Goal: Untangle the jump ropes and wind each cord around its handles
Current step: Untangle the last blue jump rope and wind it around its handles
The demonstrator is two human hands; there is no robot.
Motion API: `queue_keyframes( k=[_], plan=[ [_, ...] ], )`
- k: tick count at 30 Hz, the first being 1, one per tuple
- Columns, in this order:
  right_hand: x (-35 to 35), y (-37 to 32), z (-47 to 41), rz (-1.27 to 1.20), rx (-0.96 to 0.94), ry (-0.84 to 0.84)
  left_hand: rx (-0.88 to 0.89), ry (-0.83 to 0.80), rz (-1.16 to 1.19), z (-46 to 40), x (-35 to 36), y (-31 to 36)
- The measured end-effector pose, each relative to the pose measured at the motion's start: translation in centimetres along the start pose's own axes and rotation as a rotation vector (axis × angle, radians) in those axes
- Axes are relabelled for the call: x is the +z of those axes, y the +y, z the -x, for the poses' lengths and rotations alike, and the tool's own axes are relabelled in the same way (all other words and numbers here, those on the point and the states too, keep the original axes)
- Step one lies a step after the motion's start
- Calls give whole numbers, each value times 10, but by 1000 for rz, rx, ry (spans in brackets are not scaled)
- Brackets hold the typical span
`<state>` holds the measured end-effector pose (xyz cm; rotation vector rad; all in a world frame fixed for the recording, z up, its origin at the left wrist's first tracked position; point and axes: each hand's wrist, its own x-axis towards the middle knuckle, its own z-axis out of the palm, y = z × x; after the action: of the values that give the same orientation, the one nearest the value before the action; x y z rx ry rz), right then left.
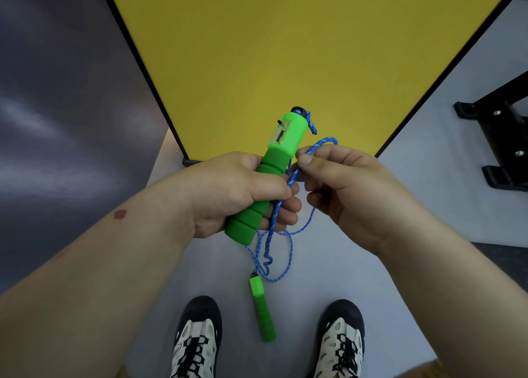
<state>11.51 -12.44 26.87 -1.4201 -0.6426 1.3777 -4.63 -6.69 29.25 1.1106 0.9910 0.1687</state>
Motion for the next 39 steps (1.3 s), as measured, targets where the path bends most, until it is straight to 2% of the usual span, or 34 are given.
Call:
queue_keyframes(
  k=[6,9,18,28,31,36,39],
  plan=[
    [-7,-4,-4,-119,-55,173,1,-27,-7,1,0,0],
    [-7,-5,-4,-150,-53,208,9,-28,3,0,-1,0],
    [1,2,1,-25,62,-43,10,-35,6,-2,-2,-2],
    [-7,-4,-5,-128,-54,210,10,-22,17,-1,0,-1],
    [-5,-2,-4,-136,-29,169,12,-21,13,-1,-1,-1],
    [3,1,2,-33,32,-37,15,-24,9,-2,-2,-1],
    [4,1,2,-19,-4,-13,12,-9,6,-2,-2,-2]
  ],
)
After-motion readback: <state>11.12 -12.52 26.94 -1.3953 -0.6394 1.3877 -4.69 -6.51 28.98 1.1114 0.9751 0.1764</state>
